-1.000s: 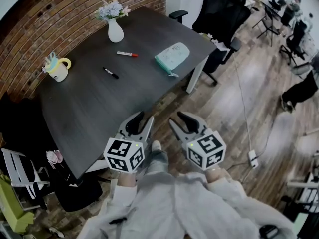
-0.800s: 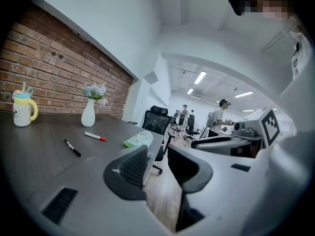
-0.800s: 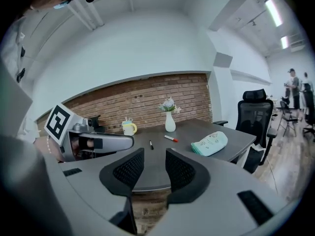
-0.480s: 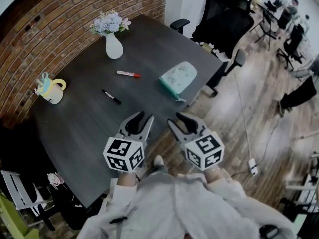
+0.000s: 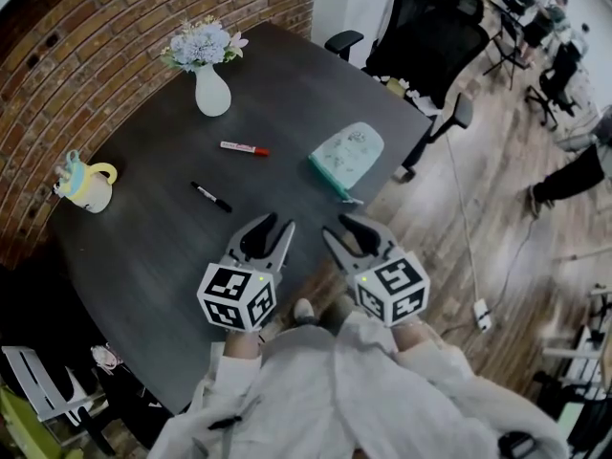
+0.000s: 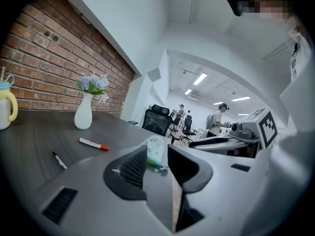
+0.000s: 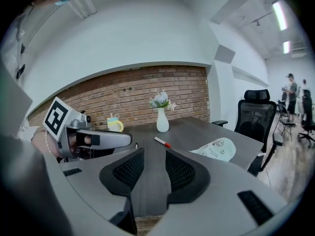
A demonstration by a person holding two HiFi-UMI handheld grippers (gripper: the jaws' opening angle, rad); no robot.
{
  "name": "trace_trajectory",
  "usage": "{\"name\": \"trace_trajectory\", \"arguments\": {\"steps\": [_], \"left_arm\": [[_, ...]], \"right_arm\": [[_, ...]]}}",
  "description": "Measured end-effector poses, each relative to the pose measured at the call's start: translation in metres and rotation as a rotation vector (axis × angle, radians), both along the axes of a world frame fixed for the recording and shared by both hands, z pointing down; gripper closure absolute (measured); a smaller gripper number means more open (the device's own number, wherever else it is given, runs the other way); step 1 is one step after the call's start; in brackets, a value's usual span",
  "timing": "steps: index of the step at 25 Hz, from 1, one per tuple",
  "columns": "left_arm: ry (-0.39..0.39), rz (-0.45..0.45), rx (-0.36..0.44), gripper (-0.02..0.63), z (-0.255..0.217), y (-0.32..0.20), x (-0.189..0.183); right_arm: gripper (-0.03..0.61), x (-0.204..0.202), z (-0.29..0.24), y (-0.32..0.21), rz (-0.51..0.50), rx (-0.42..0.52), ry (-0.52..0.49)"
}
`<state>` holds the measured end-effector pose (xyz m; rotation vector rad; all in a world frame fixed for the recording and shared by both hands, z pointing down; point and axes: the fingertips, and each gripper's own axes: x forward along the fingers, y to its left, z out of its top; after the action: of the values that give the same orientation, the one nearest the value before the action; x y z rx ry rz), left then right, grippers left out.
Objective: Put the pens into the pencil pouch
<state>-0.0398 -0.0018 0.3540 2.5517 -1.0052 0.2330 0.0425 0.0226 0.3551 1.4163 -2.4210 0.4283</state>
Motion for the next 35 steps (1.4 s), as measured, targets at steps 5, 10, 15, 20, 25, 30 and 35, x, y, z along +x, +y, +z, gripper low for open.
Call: {"name": "trace_trajectory", "arguments": {"steps": [5, 10, 15, 20, 25, 30, 35], "left_arm": [[-0.028, 0.0, -0.048, 0.502, 0.019, 0.002, 0.0], [-0.03, -0.032, -0.058, 0.502, 0.029, 0.0, -0.004], [-0.033, -0.078, -0.073, 0.502, 0.03, -0.012, -0.01], [-0.038, -0.128, -0.06, 0.502, 0.02, -0.039, -0.011], [-0.04, -0.195, -0.056, 0.502, 0.013, -0.068, -0.01], [-0.056, -0.251, -0.042, 0.502, 0.006, -0.094, -0.005], [-0.078, -0.321, -0.035, 0.502, 0.003, -0.112, -0.005]], "right_arm": [[0.446, -0.003, 0.009, 0.001, -0.015, -0.031, 0.015], [0.446, -0.006, 0.023, -0.006, -0.045, -0.051, 0.016], [0.446, -0.013, 0.025, -0.027, -0.102, -0.053, 0.012], [0.446, -0.012, 0.015, -0.061, -0.161, -0.044, 0.012], [0.446, -0.01, 0.003, -0.098, -0.217, -0.023, 0.008], [0.446, -0.003, -0.003, -0.13, -0.276, -0.003, -0.001], [0.446, 0.0, -0.005, -0.153, -0.332, 0.003, -0.016]]}}
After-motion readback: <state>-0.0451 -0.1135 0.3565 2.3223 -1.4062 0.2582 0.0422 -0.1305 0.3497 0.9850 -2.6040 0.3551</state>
